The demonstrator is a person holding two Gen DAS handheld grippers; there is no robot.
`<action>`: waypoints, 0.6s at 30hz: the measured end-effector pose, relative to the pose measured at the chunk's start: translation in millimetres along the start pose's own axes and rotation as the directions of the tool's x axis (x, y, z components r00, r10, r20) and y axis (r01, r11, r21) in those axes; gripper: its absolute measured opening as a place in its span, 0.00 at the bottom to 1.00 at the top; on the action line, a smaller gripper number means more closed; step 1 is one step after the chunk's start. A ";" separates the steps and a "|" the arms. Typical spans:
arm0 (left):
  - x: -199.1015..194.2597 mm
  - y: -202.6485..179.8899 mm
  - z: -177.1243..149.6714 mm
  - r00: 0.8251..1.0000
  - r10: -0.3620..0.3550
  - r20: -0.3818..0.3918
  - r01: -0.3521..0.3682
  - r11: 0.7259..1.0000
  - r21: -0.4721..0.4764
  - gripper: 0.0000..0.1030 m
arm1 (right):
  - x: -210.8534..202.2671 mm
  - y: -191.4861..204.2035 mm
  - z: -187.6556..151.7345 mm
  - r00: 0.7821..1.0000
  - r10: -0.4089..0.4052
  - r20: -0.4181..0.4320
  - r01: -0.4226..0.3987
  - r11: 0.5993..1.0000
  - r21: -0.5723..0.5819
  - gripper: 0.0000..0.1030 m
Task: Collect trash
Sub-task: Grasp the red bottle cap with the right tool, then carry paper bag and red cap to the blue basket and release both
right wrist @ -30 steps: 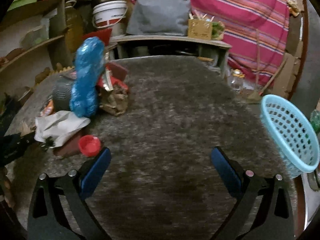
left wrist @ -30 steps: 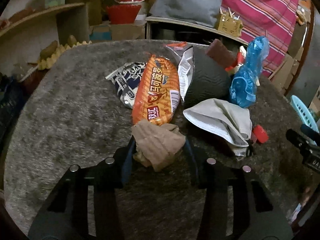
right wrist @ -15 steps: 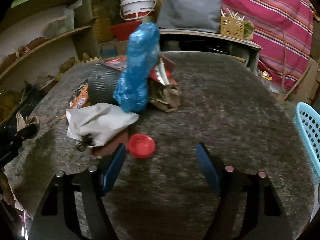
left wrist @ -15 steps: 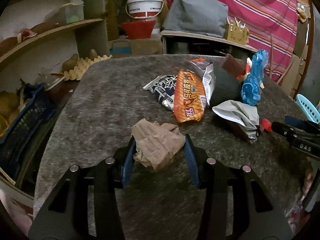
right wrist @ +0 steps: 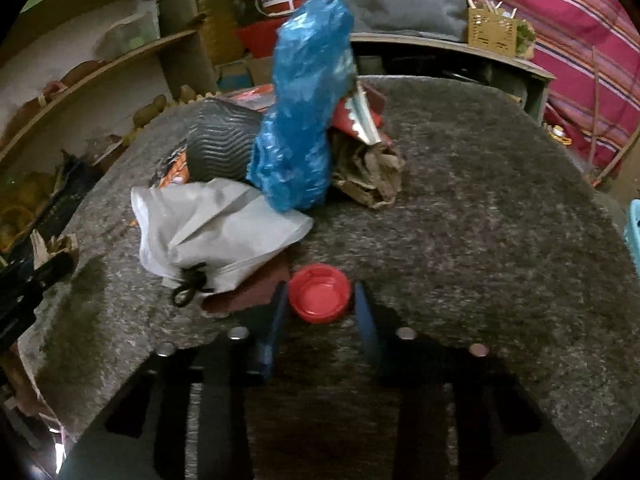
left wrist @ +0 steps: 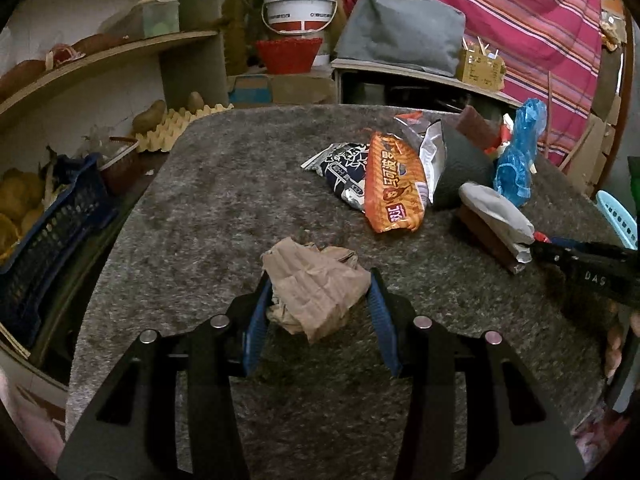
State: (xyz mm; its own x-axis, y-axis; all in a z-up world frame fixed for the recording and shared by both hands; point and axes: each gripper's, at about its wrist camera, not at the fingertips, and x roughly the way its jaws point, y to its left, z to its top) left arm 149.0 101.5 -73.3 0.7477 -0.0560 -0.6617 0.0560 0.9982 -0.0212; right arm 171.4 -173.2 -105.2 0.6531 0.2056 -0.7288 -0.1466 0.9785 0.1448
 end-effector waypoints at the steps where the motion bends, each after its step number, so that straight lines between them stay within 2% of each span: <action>1: -0.1 0.1 -0.7 1.000 0.001 0.001 -0.001 1.000 -0.003 0.44 | -0.6 -0.6 0.2 1.000 0.008 0.002 -0.008 1.000 0.001 0.30; 4: -0.2 -1.5 -0.6 1.000 0.007 0.000 -0.007 1.000 -0.005 0.44 | -3.9 -6.0 -0.2 1.000 0.022 0.017 -0.022 1.000 0.007 0.30; 9: -5.0 -13.1 6.8 1.000 0.016 0.006 -0.016 1.000 0.000 0.44 | -22.6 -21.2 -3.4 0.997 -0.009 0.071 0.008 1.000 0.010 0.30; 13: -10.3 -37.6 18.8 1.000 0.008 0.024 -0.009 1.000 0.021 0.44 | -39.9 -46.2 -4.7 0.992 -0.055 0.111 0.053 0.998 0.020 0.30; 18: -15.9 -89.2 33.9 0.998 -0.031 0.058 0.027 0.996 0.080 0.44 | -66.8 -93.7 -6.5 0.979 -0.124 0.164 0.116 0.992 0.058 0.30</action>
State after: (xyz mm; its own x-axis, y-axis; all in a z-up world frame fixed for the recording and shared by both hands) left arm 154.6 12.6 -35.4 0.7827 -0.0884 -0.6161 0.1288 0.9914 0.0214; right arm 136.7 -278.6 -74.5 0.7791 0.0818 -0.6216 -0.0263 0.9948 0.0979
